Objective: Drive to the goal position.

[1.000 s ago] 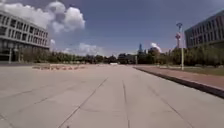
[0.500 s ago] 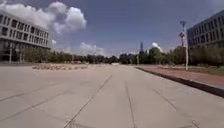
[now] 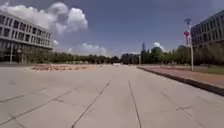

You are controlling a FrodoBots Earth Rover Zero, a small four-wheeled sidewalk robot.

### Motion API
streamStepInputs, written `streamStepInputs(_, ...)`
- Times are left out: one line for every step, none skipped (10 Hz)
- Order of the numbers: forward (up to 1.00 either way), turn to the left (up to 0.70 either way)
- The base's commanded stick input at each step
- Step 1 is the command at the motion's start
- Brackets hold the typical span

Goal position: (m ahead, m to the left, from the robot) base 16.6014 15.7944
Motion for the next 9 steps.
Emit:
streamStepInputs(0.70,0.02)
streamStepInputs(0.70,0.02)
streamStepInputs(0.70,0.02)
streamStepInputs(0.70,0.02)
streamStepInputs(0.70,0.02)
streamStepInputs(0.70,0.02)
streamStepInputs(0.70,0.03)
streamStepInputs(0.70,0.03)
streamStepInputs(0.70,0.02)
